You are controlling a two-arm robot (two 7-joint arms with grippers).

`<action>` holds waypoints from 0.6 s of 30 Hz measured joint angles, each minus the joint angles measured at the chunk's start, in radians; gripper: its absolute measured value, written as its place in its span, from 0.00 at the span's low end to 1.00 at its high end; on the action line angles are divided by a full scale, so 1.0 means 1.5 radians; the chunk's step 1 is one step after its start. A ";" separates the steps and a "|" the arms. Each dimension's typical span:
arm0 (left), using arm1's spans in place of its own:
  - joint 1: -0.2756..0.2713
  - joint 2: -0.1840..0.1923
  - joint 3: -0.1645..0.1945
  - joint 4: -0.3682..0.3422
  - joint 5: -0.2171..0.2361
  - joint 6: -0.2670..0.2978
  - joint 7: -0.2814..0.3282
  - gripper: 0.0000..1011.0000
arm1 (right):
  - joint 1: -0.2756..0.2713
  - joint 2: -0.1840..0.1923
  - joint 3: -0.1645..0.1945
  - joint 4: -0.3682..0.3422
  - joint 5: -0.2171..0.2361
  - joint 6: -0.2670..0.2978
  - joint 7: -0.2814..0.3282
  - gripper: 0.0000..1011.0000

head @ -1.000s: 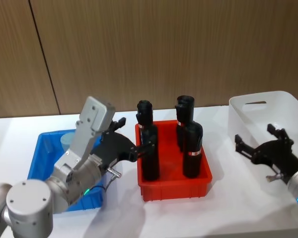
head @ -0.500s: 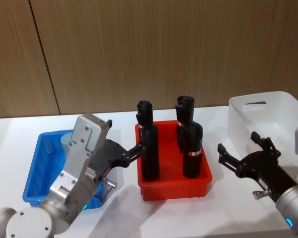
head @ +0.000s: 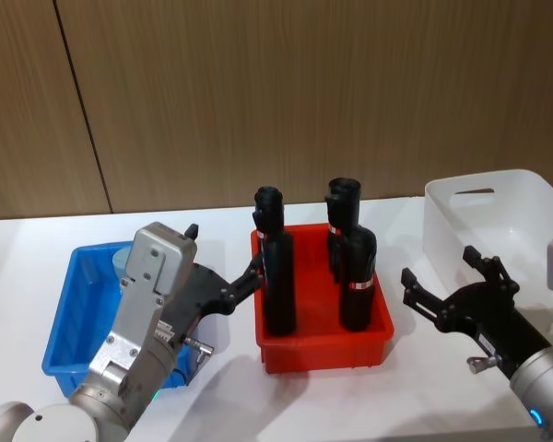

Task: Pick the cotton swabs from the blue box and place them into the white box.

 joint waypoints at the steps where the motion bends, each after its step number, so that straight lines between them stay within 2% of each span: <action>1: 0.000 0.000 0.000 0.000 0.000 0.000 0.000 0.99 | 0.000 0.000 0.000 0.000 0.000 0.000 0.000 0.99; 18: 0.000 0.000 0.000 0.000 0.000 0.000 0.000 0.99 | 0.002 -0.001 0.000 0.002 0.000 0.000 0.002 0.99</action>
